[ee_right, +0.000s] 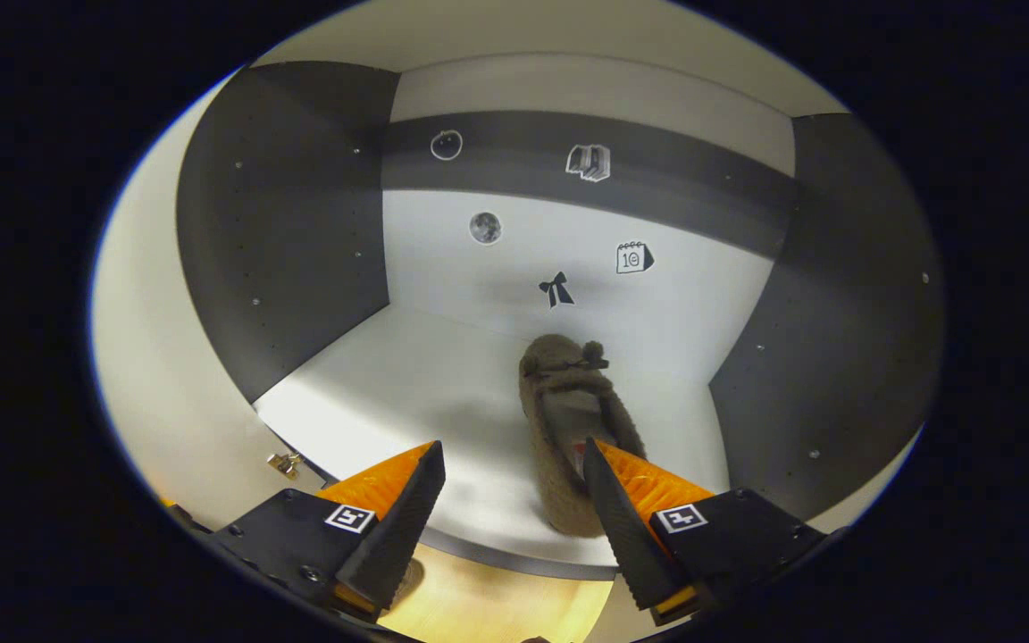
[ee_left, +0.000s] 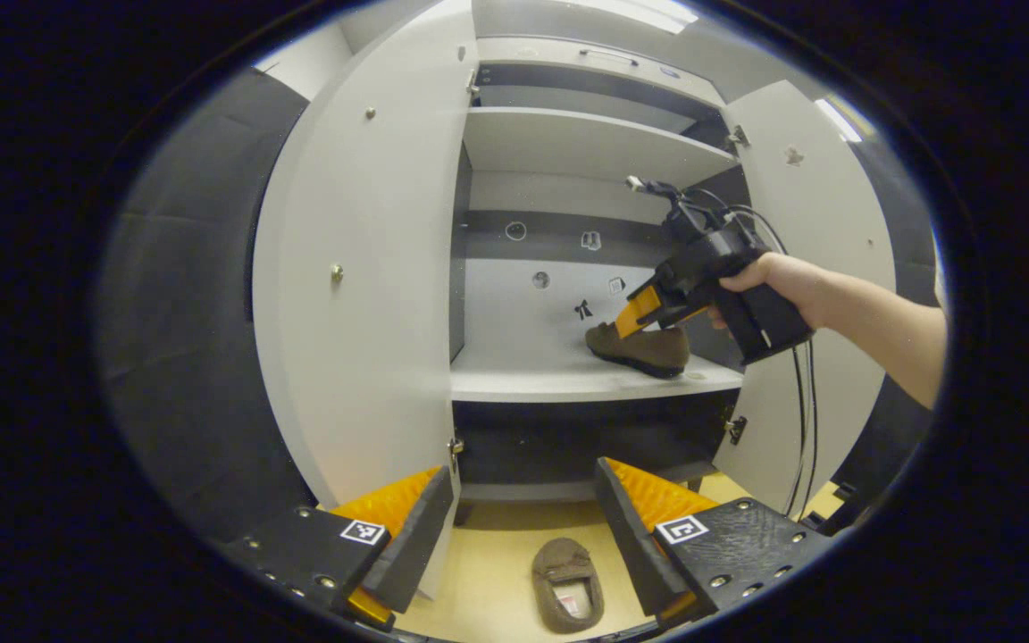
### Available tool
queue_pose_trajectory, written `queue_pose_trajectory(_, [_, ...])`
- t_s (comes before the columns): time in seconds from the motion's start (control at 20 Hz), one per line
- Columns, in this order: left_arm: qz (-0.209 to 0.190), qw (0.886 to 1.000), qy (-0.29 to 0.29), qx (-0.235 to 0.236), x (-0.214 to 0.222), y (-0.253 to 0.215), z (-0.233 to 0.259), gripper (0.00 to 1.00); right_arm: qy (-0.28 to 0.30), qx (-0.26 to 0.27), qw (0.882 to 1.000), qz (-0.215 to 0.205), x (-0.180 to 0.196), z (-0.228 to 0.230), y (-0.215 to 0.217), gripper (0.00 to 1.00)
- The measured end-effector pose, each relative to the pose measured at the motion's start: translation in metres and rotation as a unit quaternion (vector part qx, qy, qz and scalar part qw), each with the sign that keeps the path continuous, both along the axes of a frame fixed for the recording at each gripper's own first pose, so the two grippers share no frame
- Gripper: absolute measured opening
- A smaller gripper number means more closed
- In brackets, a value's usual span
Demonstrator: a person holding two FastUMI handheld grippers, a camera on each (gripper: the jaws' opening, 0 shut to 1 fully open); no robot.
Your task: Grab one shoe with the right hand and put it into the shoe cabinet, grab the other shoe with the left hand and put it into the shoe cabinet; then close the right door with the right hand and the left door with the left hand.
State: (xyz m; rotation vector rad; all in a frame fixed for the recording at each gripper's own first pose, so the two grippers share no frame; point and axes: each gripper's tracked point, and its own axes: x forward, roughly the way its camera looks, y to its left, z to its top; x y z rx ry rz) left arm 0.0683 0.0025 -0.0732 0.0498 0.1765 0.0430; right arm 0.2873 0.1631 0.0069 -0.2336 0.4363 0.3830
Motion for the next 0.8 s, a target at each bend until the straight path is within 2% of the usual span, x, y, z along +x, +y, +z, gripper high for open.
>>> queue_pose_trajectory(0.15, [-0.033,0.999,0.002,0.036,-0.003,0.001,-0.015,0.93,-0.017,0.015,1.000,-0.003,-0.038,0.009,-0.018,0.98])
queue_pose_trajectory(0.3, [-0.062,0.997,0.018,0.036,-0.002,-0.007,-0.038,0.93,-0.048,-0.001,0.999,-0.011,-0.078,0.014,-0.041,0.98])
queue_pose_trajectory(0.6, [-0.101,0.989,0.106,0.011,0.001,-0.031,-0.134,0.93,-0.091,0.022,0.995,-0.018,-0.164,0.002,-0.066,0.98])
queue_pose_trajectory(0.8, [-0.109,0.979,0.170,0.016,0.010,-0.031,-0.184,0.93,-0.079,0.067,0.994,-0.036,-0.209,-0.033,-0.066,0.98])
